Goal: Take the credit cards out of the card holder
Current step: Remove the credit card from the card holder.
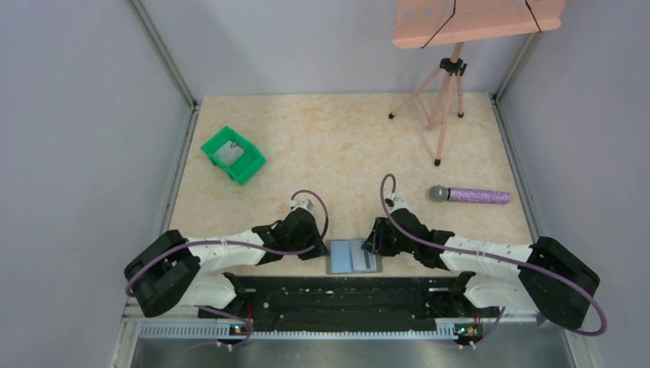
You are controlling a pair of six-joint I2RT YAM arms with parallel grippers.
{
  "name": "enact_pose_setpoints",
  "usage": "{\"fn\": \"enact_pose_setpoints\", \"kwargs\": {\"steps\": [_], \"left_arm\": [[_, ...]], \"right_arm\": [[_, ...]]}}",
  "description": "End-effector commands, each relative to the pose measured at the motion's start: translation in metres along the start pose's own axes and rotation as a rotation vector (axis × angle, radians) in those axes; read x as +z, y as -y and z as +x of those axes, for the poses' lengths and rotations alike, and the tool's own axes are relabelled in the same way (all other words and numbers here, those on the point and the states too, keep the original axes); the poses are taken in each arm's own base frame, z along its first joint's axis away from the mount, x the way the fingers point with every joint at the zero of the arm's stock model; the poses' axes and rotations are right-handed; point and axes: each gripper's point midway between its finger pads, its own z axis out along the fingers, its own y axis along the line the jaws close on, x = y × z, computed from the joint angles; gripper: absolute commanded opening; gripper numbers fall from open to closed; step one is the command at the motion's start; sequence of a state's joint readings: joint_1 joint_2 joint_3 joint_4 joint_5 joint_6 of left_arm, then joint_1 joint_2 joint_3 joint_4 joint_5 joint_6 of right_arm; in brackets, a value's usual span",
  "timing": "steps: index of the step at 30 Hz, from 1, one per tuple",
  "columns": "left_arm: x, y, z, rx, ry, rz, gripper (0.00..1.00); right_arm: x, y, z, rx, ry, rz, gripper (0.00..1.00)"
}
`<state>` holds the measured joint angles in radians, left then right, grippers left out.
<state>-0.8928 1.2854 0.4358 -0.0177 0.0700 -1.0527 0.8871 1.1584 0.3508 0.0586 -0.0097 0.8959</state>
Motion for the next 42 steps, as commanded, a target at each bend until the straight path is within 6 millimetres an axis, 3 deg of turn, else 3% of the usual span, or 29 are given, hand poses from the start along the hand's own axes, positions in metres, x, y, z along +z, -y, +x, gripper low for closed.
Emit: {"fn": "enact_pose_setpoints", "kwargs": {"steps": [1,15,29,37,42], "left_arm": [[0.0,0.009,-0.003,0.01,0.01,0.019,0.06],[-0.001,0.008,-0.002,0.007,0.017,0.021,0.06],[-0.003,0.01,0.001,0.008,0.012,0.03,0.07],[-0.005,0.02,-0.003,0.009,0.018,0.054,0.07],[-0.009,0.012,-0.005,0.012,0.033,0.016,0.11]], "right_arm": [[-0.005,-0.039,-0.001,0.026,-0.013,-0.18,0.34],[-0.031,-0.066,-0.012,0.032,0.028,-0.382,0.34],[-0.026,-0.066,-0.016,0.031,0.018,-0.348,0.35],[-0.02,-0.086,-0.018,0.039,-0.014,-0.423,0.35],[-0.015,-0.102,-0.012,0.05,-0.053,-0.486,0.34]]}}
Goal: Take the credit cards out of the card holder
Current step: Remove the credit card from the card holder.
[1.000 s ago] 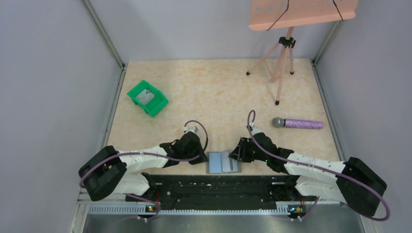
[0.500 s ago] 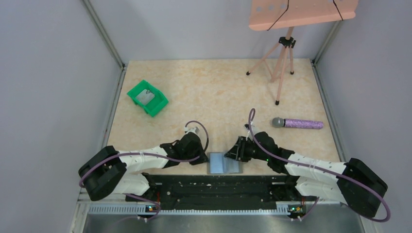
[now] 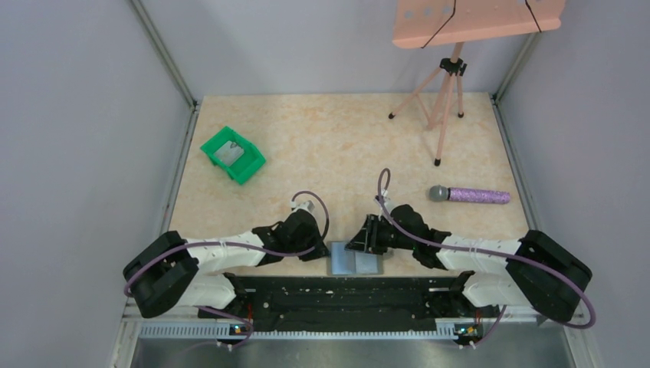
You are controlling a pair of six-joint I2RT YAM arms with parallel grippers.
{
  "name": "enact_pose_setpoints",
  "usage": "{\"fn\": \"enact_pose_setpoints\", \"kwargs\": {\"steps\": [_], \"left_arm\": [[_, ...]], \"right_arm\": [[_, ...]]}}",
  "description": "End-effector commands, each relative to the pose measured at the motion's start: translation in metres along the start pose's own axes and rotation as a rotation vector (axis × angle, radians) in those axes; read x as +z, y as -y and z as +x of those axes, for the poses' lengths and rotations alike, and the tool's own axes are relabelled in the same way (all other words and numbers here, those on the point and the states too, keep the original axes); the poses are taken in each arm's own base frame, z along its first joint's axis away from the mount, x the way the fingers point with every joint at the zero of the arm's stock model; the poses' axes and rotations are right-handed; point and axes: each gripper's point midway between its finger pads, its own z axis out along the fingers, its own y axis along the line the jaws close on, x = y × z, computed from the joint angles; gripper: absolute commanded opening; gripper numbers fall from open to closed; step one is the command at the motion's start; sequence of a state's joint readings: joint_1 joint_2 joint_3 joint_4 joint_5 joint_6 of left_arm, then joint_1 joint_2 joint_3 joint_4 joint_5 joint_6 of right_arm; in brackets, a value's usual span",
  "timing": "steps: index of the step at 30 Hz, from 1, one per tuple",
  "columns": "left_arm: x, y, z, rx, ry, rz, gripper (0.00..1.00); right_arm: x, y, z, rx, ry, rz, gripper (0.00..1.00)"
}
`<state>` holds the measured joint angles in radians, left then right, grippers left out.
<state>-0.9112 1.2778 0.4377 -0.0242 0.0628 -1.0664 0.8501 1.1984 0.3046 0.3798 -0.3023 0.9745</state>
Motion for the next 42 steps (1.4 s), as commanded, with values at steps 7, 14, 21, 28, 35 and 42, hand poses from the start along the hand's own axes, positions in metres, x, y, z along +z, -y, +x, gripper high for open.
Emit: {"fn": "enact_pose_setpoints", "kwargs": {"steps": [7,14,21,28,35,42], "left_arm": [[-0.032,0.014,-0.031,0.026,0.143,0.003,0.23],[-0.034,0.03,-0.028,0.04,0.127,0.083,0.22],[-0.026,0.068,-0.006,0.112,-0.002,0.311,0.11],[0.005,0.032,0.006,0.075,-0.054,0.164,0.03],[0.012,-0.002,0.017,0.035,-0.046,0.095,0.02],[0.01,-0.004,0.016,0.029,-0.035,0.095,0.01]], "right_arm": [[0.007,-0.032,-0.005,-0.04,0.015,-0.107,0.39],[0.0,-0.007,-0.004,-0.075,0.028,0.02,0.38],[-0.003,0.012,0.004,-0.093,0.029,0.057,0.37],[0.005,0.024,0.012,-0.079,0.0,0.047,0.37],[0.005,0.04,0.021,-0.054,-0.011,0.08,0.36],[0.008,0.039,0.02,-0.056,-0.016,0.082,0.36]]}}
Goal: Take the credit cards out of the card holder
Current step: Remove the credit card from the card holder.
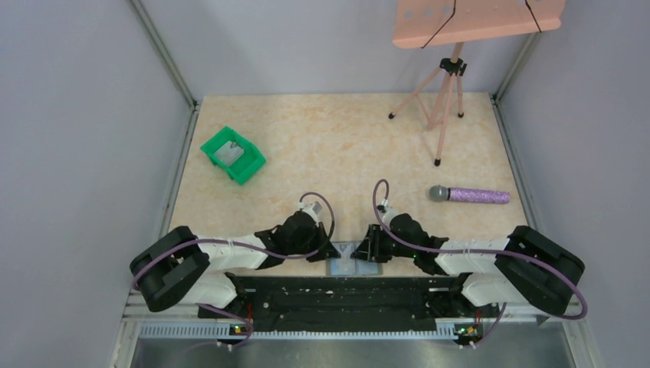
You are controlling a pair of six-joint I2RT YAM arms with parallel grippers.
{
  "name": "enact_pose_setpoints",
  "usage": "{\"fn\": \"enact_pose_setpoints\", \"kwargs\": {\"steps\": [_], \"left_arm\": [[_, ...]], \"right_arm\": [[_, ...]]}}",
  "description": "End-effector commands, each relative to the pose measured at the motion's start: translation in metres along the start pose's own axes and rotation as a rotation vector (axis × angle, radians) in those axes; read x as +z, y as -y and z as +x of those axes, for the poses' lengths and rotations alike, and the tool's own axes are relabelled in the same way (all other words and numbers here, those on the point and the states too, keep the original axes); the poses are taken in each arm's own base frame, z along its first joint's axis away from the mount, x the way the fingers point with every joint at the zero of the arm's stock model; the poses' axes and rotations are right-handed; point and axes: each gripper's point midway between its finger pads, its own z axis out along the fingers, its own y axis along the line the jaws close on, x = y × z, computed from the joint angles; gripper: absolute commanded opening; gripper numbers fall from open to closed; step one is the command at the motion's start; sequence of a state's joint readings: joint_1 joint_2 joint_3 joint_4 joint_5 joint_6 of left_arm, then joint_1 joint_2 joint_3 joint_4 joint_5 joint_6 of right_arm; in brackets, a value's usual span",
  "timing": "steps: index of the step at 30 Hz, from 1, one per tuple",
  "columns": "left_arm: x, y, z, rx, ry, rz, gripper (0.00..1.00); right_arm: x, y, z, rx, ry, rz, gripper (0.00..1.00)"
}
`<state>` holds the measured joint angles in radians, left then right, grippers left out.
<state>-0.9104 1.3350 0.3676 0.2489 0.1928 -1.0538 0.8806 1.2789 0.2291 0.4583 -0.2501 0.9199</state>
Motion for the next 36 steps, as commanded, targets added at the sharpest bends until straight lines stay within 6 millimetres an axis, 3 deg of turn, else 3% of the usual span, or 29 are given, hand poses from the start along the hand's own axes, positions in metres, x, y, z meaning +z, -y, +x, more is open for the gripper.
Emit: {"fn": "enact_pose_setpoints", "kwargs": {"steps": [1,7,14,18,27,30,36], "left_arm": [[-0.002,-0.028,0.006,-0.004,0.008,-0.096,0.01],[-0.013,-0.019,-0.001,-0.006,0.03,-0.1,0.03],[-0.021,0.006,-0.008,0.009,0.029,-0.044,0.04],[-0.02,0.0,-0.008,0.017,0.038,-0.058,0.04],[-0.006,-0.018,0.004,-0.011,-0.009,-0.095,0.03],[-0.004,-0.025,0.007,-0.01,-0.024,-0.129,0.03],[-0.007,-0.03,0.007,-0.01,-0.019,-0.149,0.03]], "right_arm": [[0.004,0.002,-0.002,-0.005,0.006,0.002,0.36],[0.001,0.004,0.001,0.016,0.006,0.003,0.35],[-0.009,-0.02,-0.017,-0.004,0.053,-0.031,0.35],[-0.012,-0.03,-0.026,-0.01,0.08,-0.045,0.35],[0.002,-0.018,-0.013,0.026,0.031,-0.033,0.36],[0.009,-0.005,-0.006,0.034,0.003,0.015,0.35],[0.008,-0.01,-0.009,0.025,0.02,-0.004,0.27]]}}
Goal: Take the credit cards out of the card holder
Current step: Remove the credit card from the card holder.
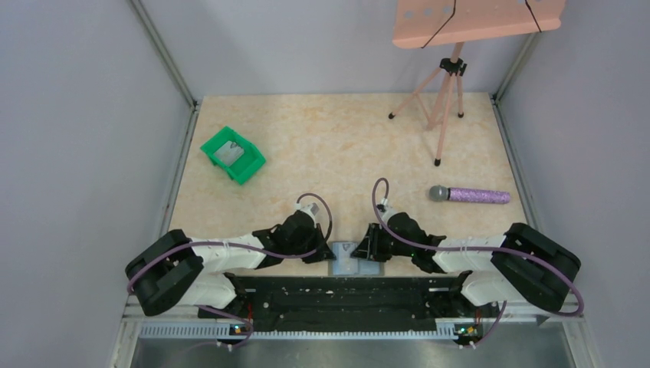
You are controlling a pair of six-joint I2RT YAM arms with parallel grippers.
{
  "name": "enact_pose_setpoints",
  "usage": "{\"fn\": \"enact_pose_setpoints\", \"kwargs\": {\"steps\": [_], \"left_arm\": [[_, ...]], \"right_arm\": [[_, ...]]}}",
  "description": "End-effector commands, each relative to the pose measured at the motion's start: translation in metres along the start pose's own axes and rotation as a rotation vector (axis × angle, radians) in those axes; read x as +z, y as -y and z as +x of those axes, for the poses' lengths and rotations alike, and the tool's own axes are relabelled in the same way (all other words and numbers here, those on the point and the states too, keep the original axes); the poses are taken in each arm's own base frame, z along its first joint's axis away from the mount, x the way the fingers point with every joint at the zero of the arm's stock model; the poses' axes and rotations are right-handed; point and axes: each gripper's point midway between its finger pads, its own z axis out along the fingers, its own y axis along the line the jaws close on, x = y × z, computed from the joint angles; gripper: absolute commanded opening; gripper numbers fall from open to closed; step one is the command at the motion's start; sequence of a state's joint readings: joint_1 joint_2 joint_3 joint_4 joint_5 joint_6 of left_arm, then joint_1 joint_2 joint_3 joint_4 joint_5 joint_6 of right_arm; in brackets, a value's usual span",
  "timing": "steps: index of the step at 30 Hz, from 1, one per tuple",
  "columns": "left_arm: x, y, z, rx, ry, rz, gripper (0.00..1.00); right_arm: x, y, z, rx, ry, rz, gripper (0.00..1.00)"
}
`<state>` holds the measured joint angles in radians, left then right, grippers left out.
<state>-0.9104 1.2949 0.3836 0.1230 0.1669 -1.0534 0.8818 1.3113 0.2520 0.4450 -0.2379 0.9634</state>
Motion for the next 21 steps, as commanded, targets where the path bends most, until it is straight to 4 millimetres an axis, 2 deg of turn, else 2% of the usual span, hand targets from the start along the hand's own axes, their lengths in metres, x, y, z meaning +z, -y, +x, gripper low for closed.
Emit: {"fn": "enact_pose_setpoints", "kwargs": {"steps": [1,5,12,17,21], "left_arm": [[0.002,-0.019,0.004,0.004,-0.009,-0.079,0.03],[0.002,-0.021,0.003,0.004,-0.006,-0.093,0.03],[0.003,-0.027,0.002,-0.001,0.0,-0.128,0.03],[0.004,-0.025,0.001,-0.004,0.003,-0.122,0.03],[0.005,-0.022,0.0,-0.003,0.003,-0.118,0.03]], "right_arm": [[0.003,-0.014,-0.008,-0.029,0.023,-0.036,0.23],[0.001,-0.015,-0.008,-0.035,0.033,-0.052,0.0],[-0.013,0.001,-0.007,-0.003,0.061,0.01,0.0],[-0.036,0.007,-0.019,0.014,0.133,0.039,0.0],[-0.05,0.003,-0.029,0.01,0.182,0.027,0.0]]}}
